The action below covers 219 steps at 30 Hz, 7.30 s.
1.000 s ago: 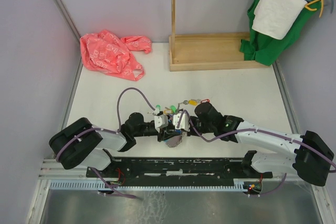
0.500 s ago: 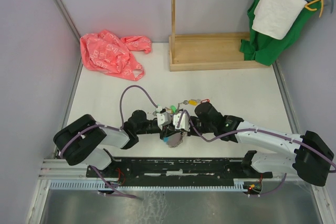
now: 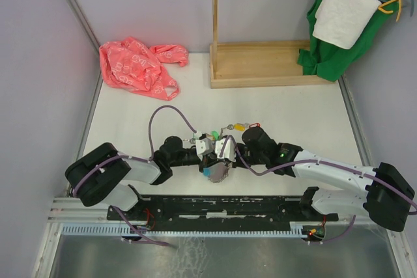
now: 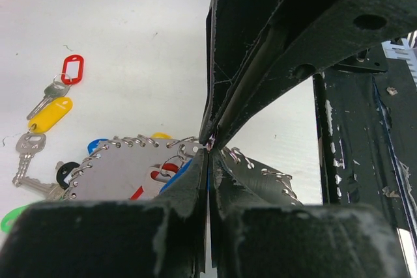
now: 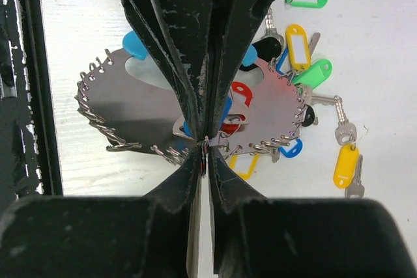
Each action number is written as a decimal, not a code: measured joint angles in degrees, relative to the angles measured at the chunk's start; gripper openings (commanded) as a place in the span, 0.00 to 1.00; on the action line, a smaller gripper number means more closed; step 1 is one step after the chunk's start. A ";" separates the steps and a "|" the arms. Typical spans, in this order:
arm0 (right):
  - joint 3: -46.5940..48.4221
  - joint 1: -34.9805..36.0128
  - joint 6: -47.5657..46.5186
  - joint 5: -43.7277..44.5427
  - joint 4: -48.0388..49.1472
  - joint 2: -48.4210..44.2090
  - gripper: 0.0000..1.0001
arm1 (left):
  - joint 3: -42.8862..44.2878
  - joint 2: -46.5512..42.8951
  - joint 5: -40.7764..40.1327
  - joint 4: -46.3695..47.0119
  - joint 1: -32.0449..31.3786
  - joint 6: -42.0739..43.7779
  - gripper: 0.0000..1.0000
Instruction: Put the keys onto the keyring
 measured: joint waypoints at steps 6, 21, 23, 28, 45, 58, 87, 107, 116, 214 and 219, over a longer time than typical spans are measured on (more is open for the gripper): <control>-0.04 -0.59 0.42 1.57 -0.24 -1.44 0.25 | -0.04 -1.01 -1.73 -1.79 0.00 -0.02 0.03; -0.11 -2.43 0.98 -1.14 0.61 1.55 0.33 | -0.68 -1.44 -2.69 -2.60 0.00 -0.04 0.03; -0.11 -2.71 1.40 -1.92 1.31 2.34 0.33 | -0.70 -1.44 -2.69 -2.60 0.00 -0.04 0.03; -0.13 -3.08 2.40 -3.28 3.39 4.04 0.32 | -0.70 -1.44 -2.67 -2.60 0.00 -0.04 0.03; -0.13 -3.98 2.93 -5.88 5.01 6.88 0.01 | -1.07 -1.46 -2.69 -2.10 0.00 -1.70 0.03; -1.44 -4.33 3.50 -7.54 7.96 1.05 0.01 | -3.52 -11.67 -8.52 -6.67 0.61 -8.26 0.03; -2.27 -4.92 -1.44 -8.85 3.78 -1.46 0.01 | -2.51 -15.93 -5.33 -17.57 1.99 2.01 0.38; -2.27 -4.92 -11.78 -12.87 -0.28 -1.51 0.01 | 7.65 -6.03 8.81 -24.11 1.99 17.31 0.44; -2.27 -4.92 -12.37 -13.31 -0.33 -1.95 0.01 | 9.77 -3.78 10.91 -28.61 1.99 19.45 0.43; -21.64 -7.41 10.19 -9.64 40.30 -8.20 0.01 | -1.42 -5.60 -14.78 -4.15 4.00 -23.63 0.51; -21.66 -7.43 10.16 -9.73 40.52 -8.24 0.01 | -0.04 -2.49 -12.17 -0.57 4.00 -23.69 0.50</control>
